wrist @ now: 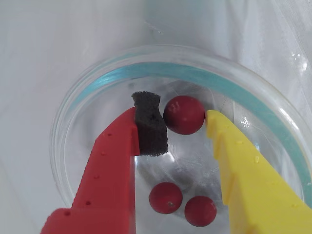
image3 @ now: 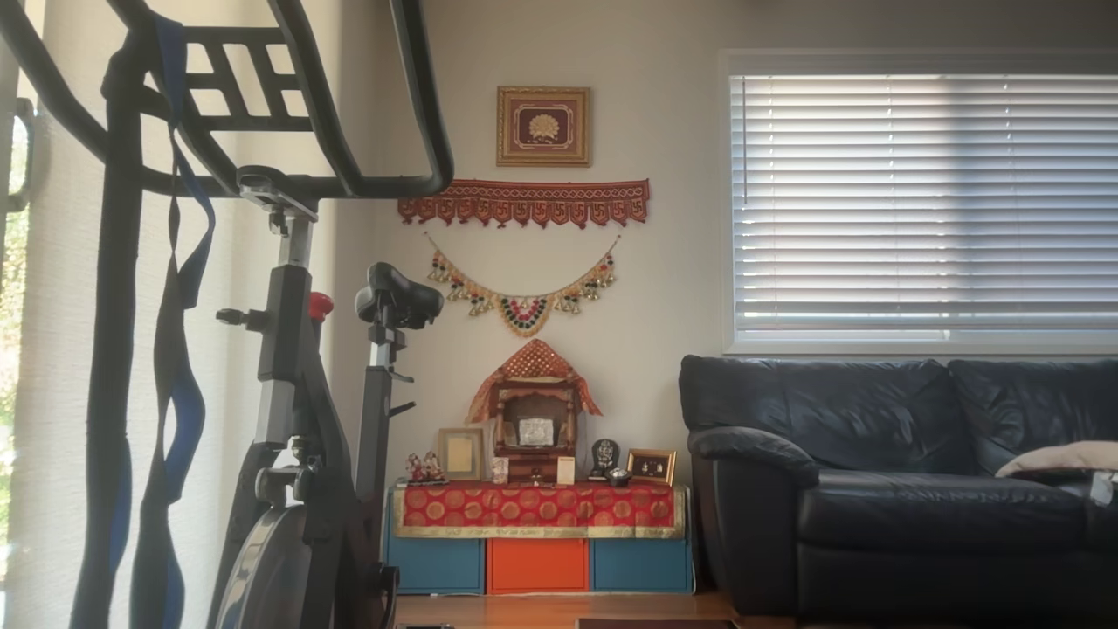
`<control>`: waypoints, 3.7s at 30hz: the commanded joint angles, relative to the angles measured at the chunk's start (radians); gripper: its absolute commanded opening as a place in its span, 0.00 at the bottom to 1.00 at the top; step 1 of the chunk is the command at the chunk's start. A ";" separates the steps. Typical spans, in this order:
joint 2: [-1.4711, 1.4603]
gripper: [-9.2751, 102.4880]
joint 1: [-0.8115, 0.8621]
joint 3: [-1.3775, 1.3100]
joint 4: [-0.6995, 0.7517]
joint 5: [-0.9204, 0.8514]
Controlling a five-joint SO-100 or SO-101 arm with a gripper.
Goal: Sort medicines into box.
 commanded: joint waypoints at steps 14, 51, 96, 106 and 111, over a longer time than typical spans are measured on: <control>0.084 0.16 0.025 0.015 -0.038 -0.015; 0.135 0.30 -0.035 -0.225 0.483 0.132; -0.236 0.36 -0.132 -0.632 0.862 0.554; -0.209 0.36 -0.149 -0.632 0.879 0.614; -0.199 0.36 -0.156 -0.630 0.887 0.635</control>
